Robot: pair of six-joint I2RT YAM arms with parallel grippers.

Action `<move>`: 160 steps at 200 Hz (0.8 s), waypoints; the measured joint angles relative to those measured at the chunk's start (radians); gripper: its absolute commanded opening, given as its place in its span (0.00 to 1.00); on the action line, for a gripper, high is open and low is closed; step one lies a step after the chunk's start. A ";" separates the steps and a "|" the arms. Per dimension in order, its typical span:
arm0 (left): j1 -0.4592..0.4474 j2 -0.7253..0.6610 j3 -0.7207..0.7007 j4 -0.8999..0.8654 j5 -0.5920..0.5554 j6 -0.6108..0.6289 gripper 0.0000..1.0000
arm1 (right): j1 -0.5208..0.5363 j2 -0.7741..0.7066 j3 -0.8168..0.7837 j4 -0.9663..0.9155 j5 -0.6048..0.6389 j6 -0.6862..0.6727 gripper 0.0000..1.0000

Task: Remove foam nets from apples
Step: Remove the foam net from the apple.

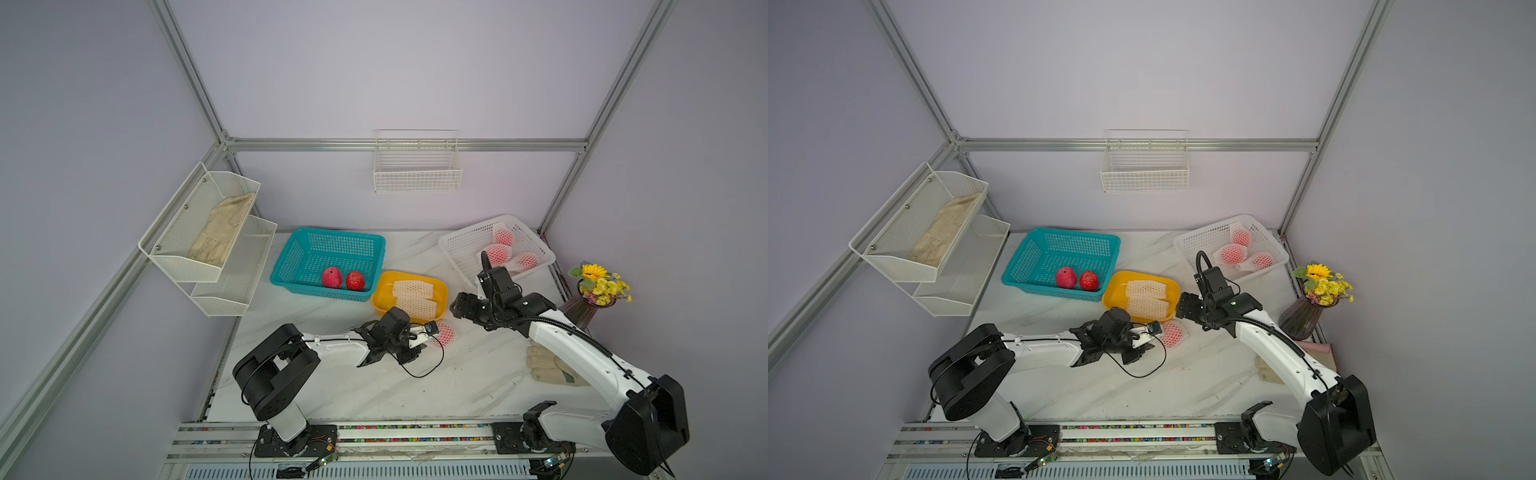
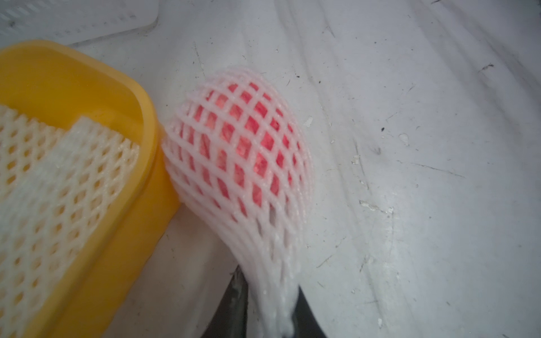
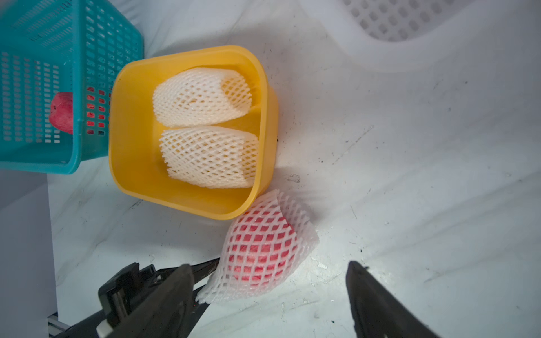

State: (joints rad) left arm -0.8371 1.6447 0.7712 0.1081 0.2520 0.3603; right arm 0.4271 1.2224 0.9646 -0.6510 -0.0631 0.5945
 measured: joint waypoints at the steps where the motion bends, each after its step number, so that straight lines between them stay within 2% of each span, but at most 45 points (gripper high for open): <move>1: 0.000 0.000 0.001 -0.003 0.002 0.000 0.15 | 0.000 -0.002 -0.001 0.002 0.000 -0.006 0.80; 26: 0.000 -0.013 0.029 -0.075 0.036 -0.008 0.07 | 0.000 -0.089 -0.069 0.090 -0.002 -0.117 0.77; 78: 0.000 -0.138 0.069 -0.267 0.056 -0.084 0.06 | 0.000 -0.237 -0.241 0.318 -0.108 -0.313 0.77; 160: 0.055 -0.314 0.093 -0.536 0.073 -0.281 0.06 | 0.013 -0.207 -0.369 0.578 -0.431 -0.593 0.80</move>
State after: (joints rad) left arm -0.7822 1.3308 0.8642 -0.4282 0.3252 0.0795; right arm 0.4397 1.0153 0.5961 -0.0727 -0.4938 0.0013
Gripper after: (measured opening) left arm 0.063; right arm 0.795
